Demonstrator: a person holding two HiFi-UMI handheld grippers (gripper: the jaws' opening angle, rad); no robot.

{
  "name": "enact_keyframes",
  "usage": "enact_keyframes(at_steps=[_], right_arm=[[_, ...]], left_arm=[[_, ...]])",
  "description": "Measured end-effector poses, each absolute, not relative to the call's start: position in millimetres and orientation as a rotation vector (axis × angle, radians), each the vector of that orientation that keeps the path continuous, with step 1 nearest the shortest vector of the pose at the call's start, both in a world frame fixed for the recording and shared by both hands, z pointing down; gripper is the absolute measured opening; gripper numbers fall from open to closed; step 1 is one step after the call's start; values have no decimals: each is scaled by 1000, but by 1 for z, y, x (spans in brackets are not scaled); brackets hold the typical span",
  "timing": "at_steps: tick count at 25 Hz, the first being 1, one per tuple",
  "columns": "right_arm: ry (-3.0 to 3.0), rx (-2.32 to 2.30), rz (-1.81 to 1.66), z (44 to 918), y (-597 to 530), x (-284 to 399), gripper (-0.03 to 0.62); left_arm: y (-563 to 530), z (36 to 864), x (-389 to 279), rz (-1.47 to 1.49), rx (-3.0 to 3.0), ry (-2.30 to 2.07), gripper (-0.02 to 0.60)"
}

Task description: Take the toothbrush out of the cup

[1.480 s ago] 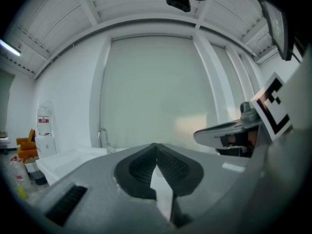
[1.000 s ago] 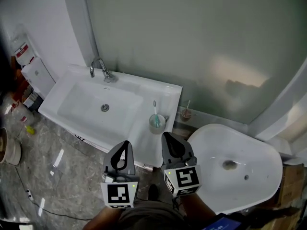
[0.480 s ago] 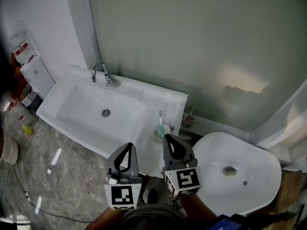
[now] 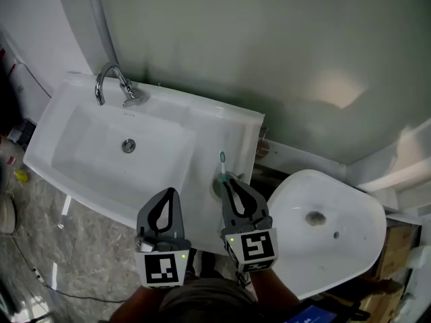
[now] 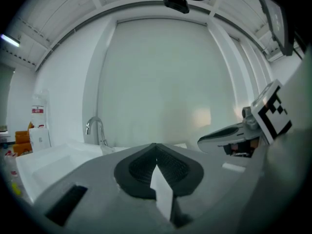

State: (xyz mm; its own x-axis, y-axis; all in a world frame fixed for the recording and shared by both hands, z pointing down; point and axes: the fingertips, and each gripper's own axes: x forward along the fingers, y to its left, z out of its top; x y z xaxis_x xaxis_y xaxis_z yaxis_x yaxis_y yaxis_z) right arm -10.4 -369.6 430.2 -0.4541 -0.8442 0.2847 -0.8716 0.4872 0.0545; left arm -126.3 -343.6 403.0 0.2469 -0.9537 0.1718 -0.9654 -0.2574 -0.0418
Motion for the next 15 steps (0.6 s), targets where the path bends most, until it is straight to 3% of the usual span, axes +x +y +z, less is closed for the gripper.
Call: enact_keyframes(at_steps=[4,6,7,15], right_arm=[[-2417,1472,208,451,-390,-11,33],[-2393,1464,226,457,-400,-12,114],[-2376,1456,232,461,-405,-13,123],[-2306,1433,302,489,-434,-18,129]], left_arm=[[-368,422,-121,276,2429,-1804,14],[-378,431,-120,291,2420,-1776,14],[-383,435,-120,295,2414,-1763,14],[-417,463,-129,320,2376,-1716,14]])
